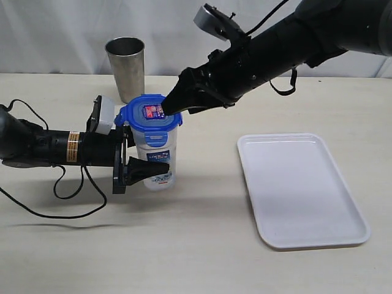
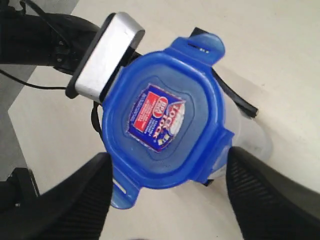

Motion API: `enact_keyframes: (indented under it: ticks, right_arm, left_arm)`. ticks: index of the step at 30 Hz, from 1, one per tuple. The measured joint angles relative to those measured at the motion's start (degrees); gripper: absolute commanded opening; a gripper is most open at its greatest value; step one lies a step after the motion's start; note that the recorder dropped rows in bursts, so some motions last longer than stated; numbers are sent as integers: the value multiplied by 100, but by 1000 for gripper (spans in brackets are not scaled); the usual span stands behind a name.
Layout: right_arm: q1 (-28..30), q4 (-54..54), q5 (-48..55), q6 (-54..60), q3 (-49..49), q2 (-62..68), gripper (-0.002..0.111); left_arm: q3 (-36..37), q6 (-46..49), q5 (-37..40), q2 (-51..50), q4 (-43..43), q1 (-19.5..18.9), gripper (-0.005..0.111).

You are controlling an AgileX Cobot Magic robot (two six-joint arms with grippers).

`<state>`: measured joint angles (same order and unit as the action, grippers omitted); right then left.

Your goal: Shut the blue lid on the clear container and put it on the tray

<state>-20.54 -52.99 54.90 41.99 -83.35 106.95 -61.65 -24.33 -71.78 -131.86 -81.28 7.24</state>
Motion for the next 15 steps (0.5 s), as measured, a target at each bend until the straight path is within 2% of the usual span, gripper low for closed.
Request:
enact_keyframes:
  ticks: [2,6,10,11,12,15]
  right_arm:
    - [0,23,-67,234,0,-144,59]
    - [-28,22,-105,1018,0,-535,45]
    - [-438,440,-161,2058,0,-933,44]
    - [-586,660,-247,2243,0,-990,43]
    - [-1007,1425,-488,2386,0,-1076,43]
    - [-1737,3112,-900,1989,0,-1028,43]
  left_arm:
    - [0,0,0,0,0,0,0]
    - [0,0,0,0,11,0,0]
    - [0,0,7,0,22,0,0]
    - [0,0,7,0,22,0,0]
    - [0,0,7,0,22,0,0]
    - [0,0,7,0,22,0,0]
